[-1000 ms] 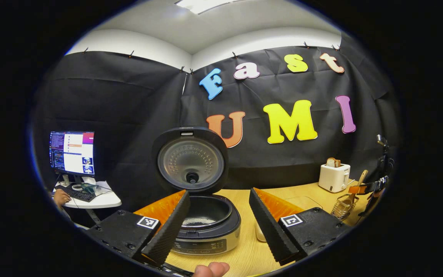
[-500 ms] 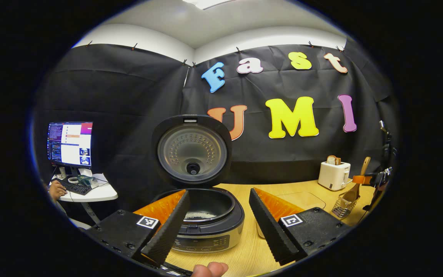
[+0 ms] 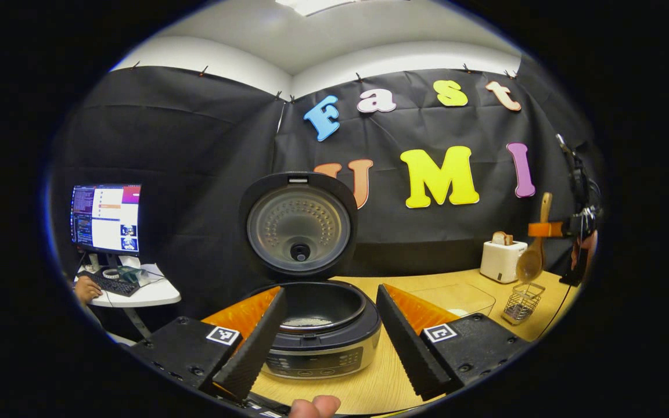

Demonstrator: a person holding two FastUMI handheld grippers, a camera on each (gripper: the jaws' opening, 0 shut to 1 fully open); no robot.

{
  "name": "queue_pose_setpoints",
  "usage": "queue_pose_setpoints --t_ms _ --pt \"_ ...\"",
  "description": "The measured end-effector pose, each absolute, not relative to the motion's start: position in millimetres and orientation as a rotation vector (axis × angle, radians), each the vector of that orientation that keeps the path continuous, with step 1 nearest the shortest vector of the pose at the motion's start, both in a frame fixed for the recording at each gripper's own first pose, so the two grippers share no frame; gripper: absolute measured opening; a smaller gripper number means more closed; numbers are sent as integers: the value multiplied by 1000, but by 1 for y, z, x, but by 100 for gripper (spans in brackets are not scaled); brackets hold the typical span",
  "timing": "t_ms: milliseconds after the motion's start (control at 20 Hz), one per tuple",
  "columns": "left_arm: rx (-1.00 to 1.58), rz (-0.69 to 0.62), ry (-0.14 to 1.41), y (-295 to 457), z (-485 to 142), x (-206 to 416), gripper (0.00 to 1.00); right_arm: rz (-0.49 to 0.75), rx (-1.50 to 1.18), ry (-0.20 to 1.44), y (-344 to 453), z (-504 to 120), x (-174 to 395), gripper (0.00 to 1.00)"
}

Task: Close the left gripper, press the button to open the rice cooker; take a wooden spoon from the chopstick holder with the right hand, scoop a spoonful of rice and pour it into the rice cooker, then put the wooden spoon back into the chopstick holder.

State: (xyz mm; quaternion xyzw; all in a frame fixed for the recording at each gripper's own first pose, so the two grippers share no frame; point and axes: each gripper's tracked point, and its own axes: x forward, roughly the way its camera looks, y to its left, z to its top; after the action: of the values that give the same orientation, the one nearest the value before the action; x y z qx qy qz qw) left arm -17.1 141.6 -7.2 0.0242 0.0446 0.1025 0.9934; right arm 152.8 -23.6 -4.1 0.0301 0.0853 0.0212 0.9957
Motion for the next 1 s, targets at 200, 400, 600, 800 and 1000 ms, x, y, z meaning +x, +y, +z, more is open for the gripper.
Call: queue_pose_setpoints --t_ms 200,400,600,800,1000 --pt "43 203 89 142 -5 -21 99 144 38 159 48 4 178 1" --pt "52 204 94 145 0 -27 99 209 -57 213 103 -32 194 1" --pt "86 203 83 151 6 -32 99 201 -130 302 116 -89 199 0" --pt "76 228 83 165 4 -34 99 152 -188 368 116 -123 197 1" --pt "47 238 94 175 1 -35 99 111 -230 406 118 -144 195 1"
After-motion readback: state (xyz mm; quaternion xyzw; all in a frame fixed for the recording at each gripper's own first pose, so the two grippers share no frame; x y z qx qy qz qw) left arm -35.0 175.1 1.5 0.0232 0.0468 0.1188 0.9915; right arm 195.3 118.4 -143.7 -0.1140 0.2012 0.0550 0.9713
